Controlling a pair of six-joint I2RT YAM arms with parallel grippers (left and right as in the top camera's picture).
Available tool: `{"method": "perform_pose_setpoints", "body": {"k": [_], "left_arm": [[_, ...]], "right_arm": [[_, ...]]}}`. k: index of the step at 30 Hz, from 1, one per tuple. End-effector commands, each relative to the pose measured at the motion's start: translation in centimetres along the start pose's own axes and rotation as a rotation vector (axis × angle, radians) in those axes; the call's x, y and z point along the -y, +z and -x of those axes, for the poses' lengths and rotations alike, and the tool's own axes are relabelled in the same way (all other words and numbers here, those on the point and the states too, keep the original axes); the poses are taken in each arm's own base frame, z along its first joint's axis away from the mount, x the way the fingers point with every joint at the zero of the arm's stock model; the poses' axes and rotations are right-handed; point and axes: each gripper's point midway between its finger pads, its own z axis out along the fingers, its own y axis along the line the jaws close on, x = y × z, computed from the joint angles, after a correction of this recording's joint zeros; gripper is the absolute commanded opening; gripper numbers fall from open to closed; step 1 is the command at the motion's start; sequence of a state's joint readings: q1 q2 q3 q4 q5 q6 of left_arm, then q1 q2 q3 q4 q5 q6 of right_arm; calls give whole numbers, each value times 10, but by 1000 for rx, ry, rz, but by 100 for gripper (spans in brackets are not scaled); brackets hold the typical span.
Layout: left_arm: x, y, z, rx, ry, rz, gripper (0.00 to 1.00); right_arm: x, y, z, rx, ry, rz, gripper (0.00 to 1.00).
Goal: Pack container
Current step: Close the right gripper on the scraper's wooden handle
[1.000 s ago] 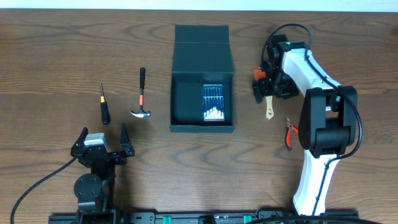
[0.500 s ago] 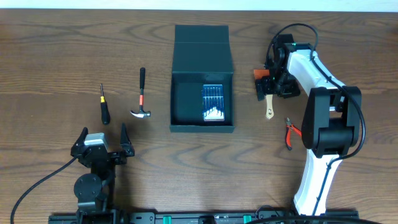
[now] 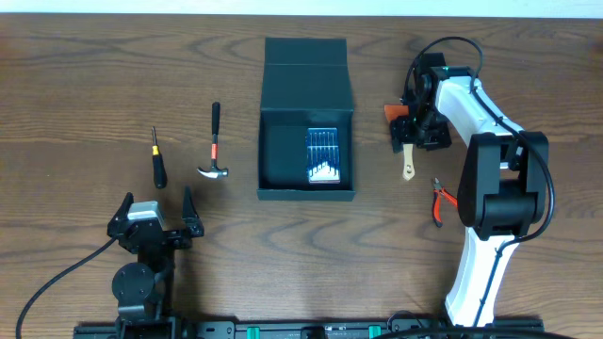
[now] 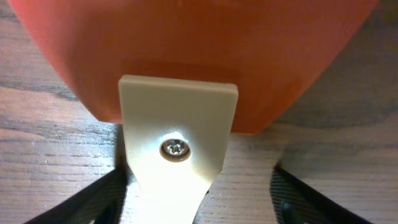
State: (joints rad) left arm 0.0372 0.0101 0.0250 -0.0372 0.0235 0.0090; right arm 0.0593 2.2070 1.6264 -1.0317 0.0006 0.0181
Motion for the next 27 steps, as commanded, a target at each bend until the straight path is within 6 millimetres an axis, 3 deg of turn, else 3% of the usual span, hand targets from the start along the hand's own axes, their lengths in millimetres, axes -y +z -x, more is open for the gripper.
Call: {"method": "perform_pose_setpoints", "body": {"k": [1, 5, 8, 21, 27], "left_arm": [[-2, 1, -17, -47, 19, 7, 98], [-2, 1, -17, -47, 19, 7, 99], [-2, 1, -17, -47, 19, 7, 99], [-2, 1, -17, -47, 19, 7, 99], [-2, 1, -17, -47, 19, 7, 98]], "right_arm": [[-1, 11, -12, -44, 13, 13, 68], [-4, 11, -13, -48, 12, 28, 60], [-6, 10, -13, -50, 9, 38, 49], [-12, 10, -15, -55, -4, 65, 41], [-12, 10, -15, -57, -8, 69, 30]]}}
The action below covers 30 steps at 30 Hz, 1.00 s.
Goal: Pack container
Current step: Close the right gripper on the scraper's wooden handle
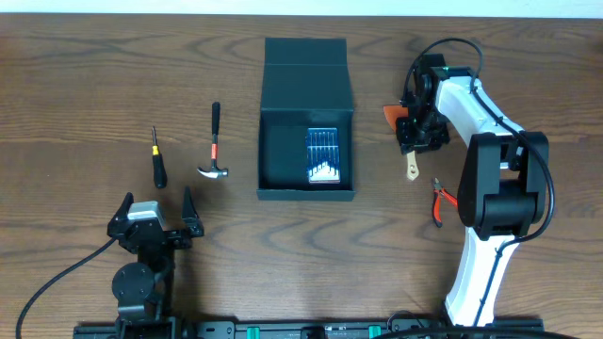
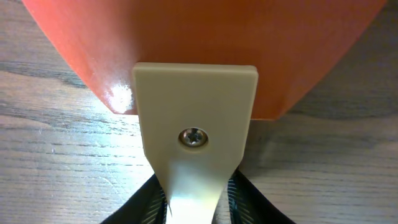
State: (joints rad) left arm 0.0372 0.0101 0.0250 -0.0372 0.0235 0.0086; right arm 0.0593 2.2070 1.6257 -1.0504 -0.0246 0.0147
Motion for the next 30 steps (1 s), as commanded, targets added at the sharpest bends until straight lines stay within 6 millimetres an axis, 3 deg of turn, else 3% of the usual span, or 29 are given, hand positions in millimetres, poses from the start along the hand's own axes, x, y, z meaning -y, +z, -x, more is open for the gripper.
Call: {"method": "perform_pose_setpoints", "body": {"k": [1, 9, 18, 30], "left_arm": [[-2, 1, -17, -47, 19, 7, 98], [-1, 1, -17, -47, 19, 7, 98], [-2, 1, -17, -47, 19, 7, 98], [-1, 1, -17, -47, 19, 7, 98]], "right_arm": [[-8, 10, -10, -37, -4, 47, 30], [-8, 10, -10, -37, -4, 48, 24], [-9, 10, -10, -37, -5, 51, 2], [-9, 8, -6, -24, -5, 55, 1]]}}
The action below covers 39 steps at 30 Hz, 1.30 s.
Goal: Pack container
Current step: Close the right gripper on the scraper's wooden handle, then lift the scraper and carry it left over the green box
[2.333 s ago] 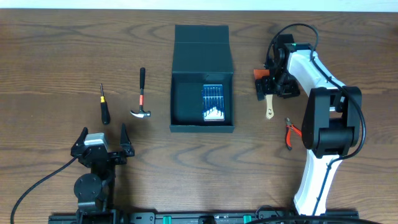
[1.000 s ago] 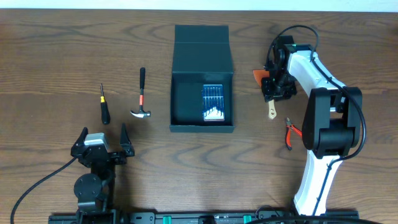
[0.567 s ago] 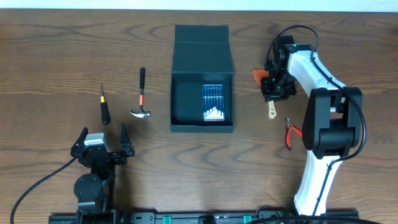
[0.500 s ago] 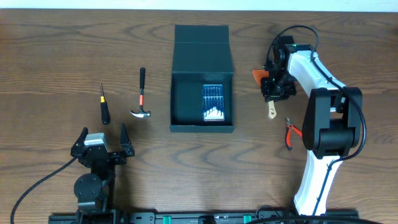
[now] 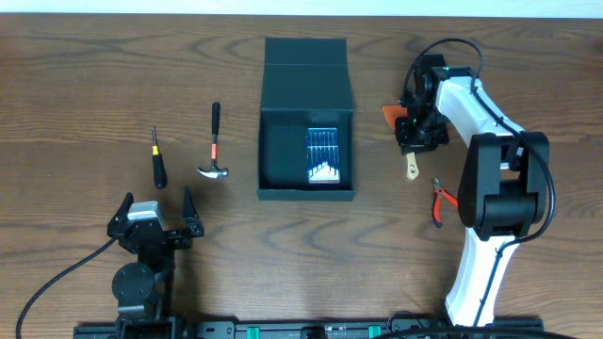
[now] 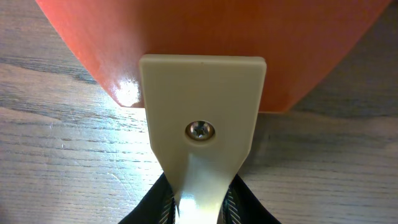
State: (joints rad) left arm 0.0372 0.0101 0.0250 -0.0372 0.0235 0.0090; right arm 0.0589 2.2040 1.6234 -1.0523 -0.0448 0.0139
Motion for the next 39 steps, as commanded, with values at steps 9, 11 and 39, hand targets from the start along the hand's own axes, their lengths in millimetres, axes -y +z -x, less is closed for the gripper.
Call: {"method": "perform_pose_setpoints", "body": {"k": [9, 11, 39], "left_arm": [[-2, 1, -17, -47, 19, 7, 98], [-2, 1, -17, -47, 19, 7, 99], [-2, 1, -17, -47, 19, 7, 99]], "right_arm": [[-7, -7, 6, 29, -15, 35, 1], [-7, -16, 11, 59, -17, 35, 1], [-34, -183, 9, 469, -139, 74, 1]]}}
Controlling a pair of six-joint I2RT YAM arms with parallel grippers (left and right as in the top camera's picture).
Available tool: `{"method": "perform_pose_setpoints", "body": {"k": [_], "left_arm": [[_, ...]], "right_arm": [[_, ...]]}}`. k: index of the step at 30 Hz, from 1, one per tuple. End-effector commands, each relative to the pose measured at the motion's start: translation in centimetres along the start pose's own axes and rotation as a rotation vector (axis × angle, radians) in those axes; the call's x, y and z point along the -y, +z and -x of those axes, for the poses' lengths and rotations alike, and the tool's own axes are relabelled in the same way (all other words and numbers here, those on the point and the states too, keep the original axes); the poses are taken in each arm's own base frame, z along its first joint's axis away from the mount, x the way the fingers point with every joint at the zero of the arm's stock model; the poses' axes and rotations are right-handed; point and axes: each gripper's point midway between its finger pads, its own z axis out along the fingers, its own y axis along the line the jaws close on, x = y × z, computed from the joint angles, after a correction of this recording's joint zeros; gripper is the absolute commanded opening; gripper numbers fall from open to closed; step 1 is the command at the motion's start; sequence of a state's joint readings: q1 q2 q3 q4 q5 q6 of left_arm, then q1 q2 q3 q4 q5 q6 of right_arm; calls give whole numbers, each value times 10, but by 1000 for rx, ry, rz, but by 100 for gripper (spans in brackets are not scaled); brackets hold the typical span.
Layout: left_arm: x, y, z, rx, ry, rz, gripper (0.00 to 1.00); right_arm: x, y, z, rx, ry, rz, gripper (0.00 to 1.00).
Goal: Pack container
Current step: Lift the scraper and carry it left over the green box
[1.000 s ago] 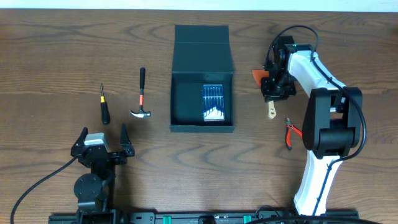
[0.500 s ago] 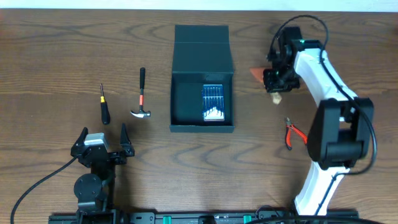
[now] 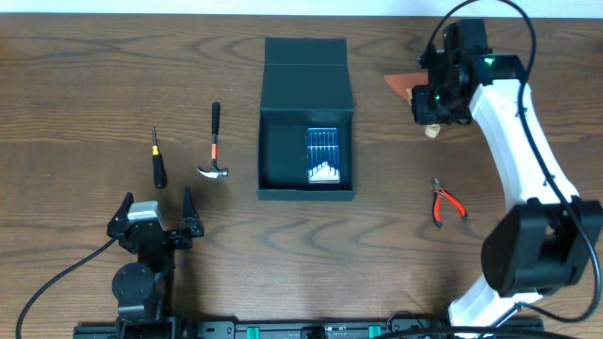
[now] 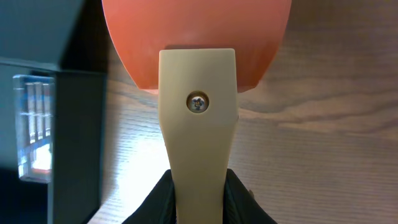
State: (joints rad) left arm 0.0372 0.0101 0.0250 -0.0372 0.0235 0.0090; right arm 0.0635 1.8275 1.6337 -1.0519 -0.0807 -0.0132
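Observation:
My right gripper (image 3: 431,105) is shut on the cream handle of a scraper (image 4: 198,130) with an orange blade (image 3: 399,85), held above the table to the right of the box. The open dark box (image 3: 307,151) stands mid-table with a clear case of bits (image 3: 324,156) inside; its wall and the case show at the left edge of the right wrist view (image 4: 37,124). My left gripper (image 3: 155,215) rests open near the front left, with nothing between its fingers.
A small hammer (image 3: 215,149) and a screwdriver (image 3: 158,160) lie left of the box. Red-handled pliers (image 3: 445,201) lie on the table right of the box, below the right arm.
My right gripper has risen with the scraper, lifting it off the table. It now sits higher and further back-right, with the box edge in the wrist view. The left arm is unchanged.
My right gripper stood open around the scraper's handle on the table right of the box. Then it was shut on the handle, the scraper still lying flat, and stayed so. Now the scraper hangs in the gripper above the table beside the box.

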Motion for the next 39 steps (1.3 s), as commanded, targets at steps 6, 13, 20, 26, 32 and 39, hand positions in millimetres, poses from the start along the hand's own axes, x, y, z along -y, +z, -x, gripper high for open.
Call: {"method": "perform_pose_setpoints", "body": {"k": [6, 13, 20, 26, 32, 39], "left_arm": [[-1, 1, -17, -47, 19, 7, 99], [-2, 1, -17, -47, 19, 7, 99], [-2, 1, -17, -47, 19, 7, 99], [-2, 1, -17, -47, 19, 7, 99], [-1, 1, -17, -47, 19, 7, 99], [-1, 1, -17, -47, 19, 7, 99]], "right_arm": [[-68, -53, 10, 138, -238, 91, 1], [-120, -65, -7, 139, -379, 143, 1], [-159, -66, -30, 91, -467, 192, 1], [-188, -67, -43, 82, -540, 222, 1], [-194, -59, -53, 47, -511, 227, 1], [-188, -40, -64, -19, -421, 203, 1]]}}
